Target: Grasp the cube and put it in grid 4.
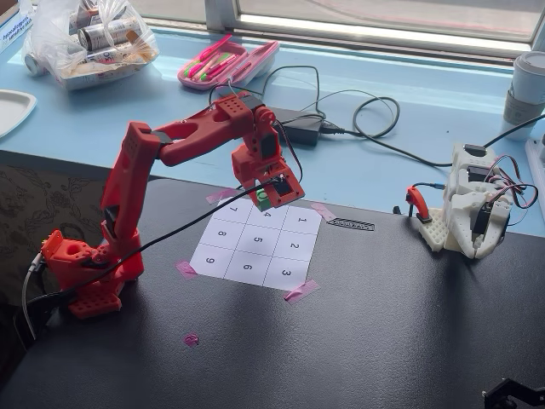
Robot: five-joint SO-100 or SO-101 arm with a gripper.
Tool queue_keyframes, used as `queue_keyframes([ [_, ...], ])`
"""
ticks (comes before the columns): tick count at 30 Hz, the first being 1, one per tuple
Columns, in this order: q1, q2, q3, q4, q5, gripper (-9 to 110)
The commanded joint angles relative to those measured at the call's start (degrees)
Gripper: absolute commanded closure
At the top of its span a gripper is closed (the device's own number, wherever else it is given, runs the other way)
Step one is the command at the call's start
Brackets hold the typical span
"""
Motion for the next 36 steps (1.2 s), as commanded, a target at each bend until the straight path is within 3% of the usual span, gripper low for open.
queue_keyframes([
  [1,-0.79,-1.23,-2.55,-1.76,0.35,101],
  [17,-1.93,-8.35,-5.63,-3.34,-2.02,101],
  [22,-2.29,-7.91,-5.63,-2.37,-5.36,82],
  [30,-2.81,-5.1,-5.8,-0.18,-6.06,73],
  [36,-0.35,7.65,-5.89,2.46,-8.17,71],
])
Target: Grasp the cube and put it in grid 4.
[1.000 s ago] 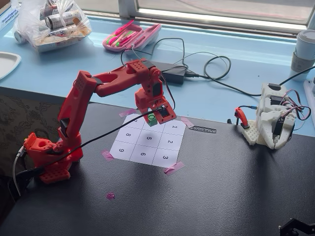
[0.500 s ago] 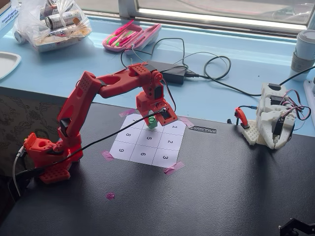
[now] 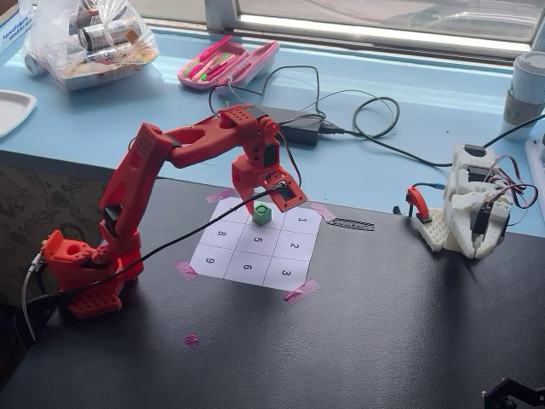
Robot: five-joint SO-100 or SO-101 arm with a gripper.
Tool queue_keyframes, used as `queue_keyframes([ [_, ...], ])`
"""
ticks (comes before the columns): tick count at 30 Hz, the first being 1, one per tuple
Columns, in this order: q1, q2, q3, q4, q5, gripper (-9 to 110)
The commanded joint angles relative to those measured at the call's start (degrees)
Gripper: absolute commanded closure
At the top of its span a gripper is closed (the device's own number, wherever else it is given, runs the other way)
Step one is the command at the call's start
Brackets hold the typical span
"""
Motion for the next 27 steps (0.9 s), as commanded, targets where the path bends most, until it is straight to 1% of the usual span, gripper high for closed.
queue_keyframes([
  [1,2.81,12.83,-2.64,2.02,-1.67,71],
  [5,9.67,26.28,-1.85,4.92,-3.69,71],
  [8,17.84,37.0,1.67,6.42,-5.63,71],
  [10,24.17,43.68,6.24,6.68,-6.68,72],
  [13,34.45,54.49,18.11,3.43,-8.7,78],
  [16,42.89,64.42,33.49,-2.64,-11.87,88],
  [17,45.26,67.5,39.46,-5.71,-12.39,92],
  [18,47.2,70.4,45.44,-8.96,-12.39,98],
  [19,48.87,73.04,51.42,-12.13,-12.39,101],
  [24,54.58,85.96,81.83,-29.36,-8.96,101],
  [27,55.63,93.16,97.56,-37.97,-7.91,101],
])
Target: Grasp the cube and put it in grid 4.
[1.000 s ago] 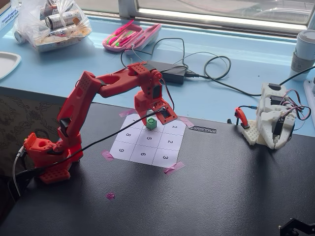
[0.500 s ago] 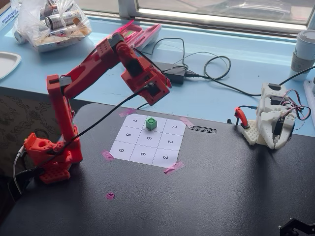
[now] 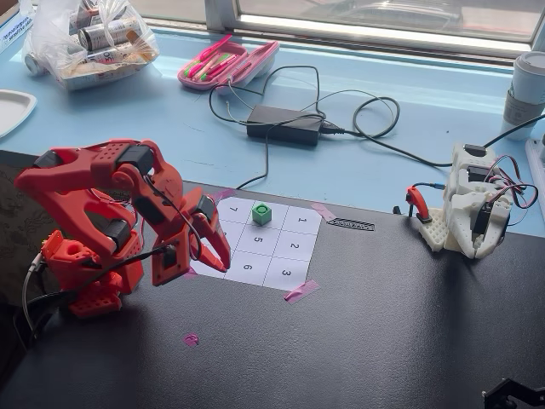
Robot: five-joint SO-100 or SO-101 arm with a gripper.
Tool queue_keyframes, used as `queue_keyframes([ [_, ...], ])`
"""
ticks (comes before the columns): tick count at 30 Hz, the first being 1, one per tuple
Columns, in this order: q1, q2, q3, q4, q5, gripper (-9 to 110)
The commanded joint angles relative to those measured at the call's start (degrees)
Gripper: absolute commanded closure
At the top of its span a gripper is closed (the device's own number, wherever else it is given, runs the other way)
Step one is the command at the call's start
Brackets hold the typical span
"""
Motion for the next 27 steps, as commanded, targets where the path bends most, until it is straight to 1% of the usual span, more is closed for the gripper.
queue_keyframes([
  [1,0.44,8.09,18.28,-9.58,1.14,101],
  [4,-0.62,14.33,27.86,-13.89,2.55,101],
  [9,-2.55,25.05,37.88,-14.24,3.34,101],
  [13,-2.81,30.5,42.71,-14.68,5.01,101],
  [18,-3.6,36.3,44.47,-11.6,6.5,101],
  [27,-4.75,36.56,44.65,-8.61,6.5,101],
])
